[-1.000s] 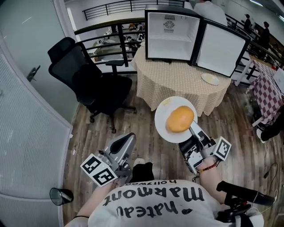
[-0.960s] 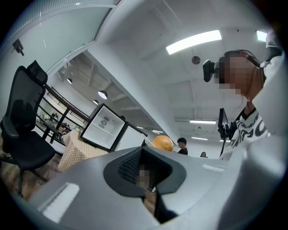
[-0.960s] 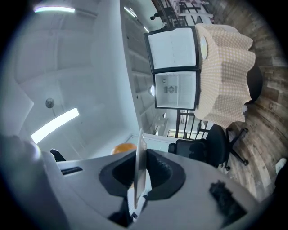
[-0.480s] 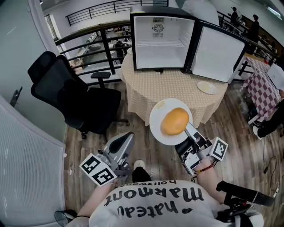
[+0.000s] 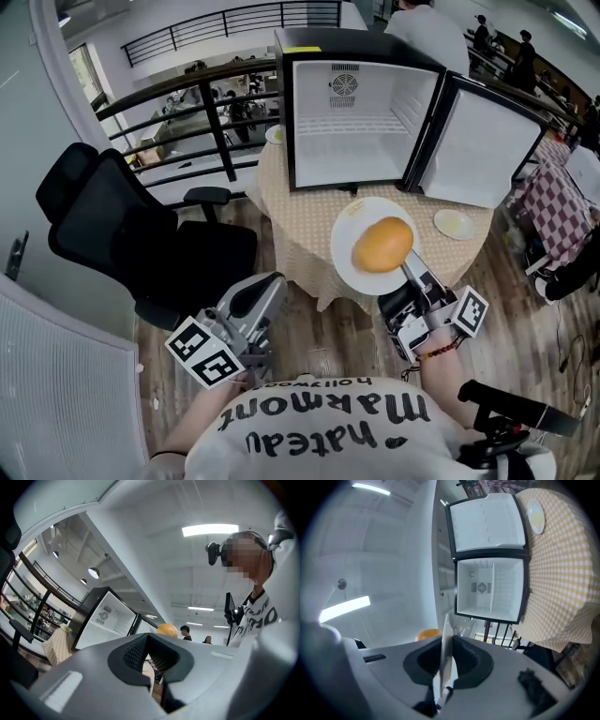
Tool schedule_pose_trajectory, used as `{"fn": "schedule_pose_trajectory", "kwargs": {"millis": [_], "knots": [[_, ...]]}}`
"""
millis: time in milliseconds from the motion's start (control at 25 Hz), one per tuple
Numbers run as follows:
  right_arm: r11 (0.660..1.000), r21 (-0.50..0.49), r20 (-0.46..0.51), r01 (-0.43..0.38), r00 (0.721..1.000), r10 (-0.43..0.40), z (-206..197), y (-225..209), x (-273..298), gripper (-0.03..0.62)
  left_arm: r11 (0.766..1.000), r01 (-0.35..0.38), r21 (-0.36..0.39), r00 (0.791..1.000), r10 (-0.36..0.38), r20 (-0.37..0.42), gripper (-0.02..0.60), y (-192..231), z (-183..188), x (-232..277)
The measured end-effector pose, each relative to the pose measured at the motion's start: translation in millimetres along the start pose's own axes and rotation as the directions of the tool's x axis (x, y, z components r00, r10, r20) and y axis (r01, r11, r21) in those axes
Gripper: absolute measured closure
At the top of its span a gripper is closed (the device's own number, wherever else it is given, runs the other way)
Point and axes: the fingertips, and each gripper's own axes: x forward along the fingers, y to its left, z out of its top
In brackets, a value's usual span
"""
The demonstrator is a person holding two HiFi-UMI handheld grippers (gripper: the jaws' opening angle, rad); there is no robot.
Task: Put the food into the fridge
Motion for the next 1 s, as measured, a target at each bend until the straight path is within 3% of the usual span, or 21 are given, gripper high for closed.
{"fn": "schedule_pose_trajectory", "kwargs": {"millis": [320, 600, 840, 1000], "knots": [[0.999, -0.034, 0.058, 0.031, 0.998, -0.029, 28.7, -43.9, 78.8, 0.554, 0.999, 0.036, 0.004, 0.999, -0.036, -0.011, 0.578, 85.8, 28.7, 34.3], [0.996, -0.062, 0.039, 0.072, 0.997, -0.069, 56.4, -71.0, 129.1, 0.554, 0.997, 0.075, 0.009, 0.996, -0.074, -0.051, 0.578, 126.4, 39.4, 84.1], [0.99, -0.083, 0.039, 0.112, 0.993, -0.109, 106.4, -100.5, 180.7, 0.554, 0.99, 0.142, 0.012, 0.988, -0.141, -0.067, 0.577, 160.4, 38.8, 145.8], [0.984, -0.113, 0.027, 0.138, 0.99, -0.136, 138.3, -119.6, 213.1, 0.554, 0.989, 0.147, 0.006, 0.986, -0.146, -0.086, 0.578, 187.7, 37.1, 185.5]]}}
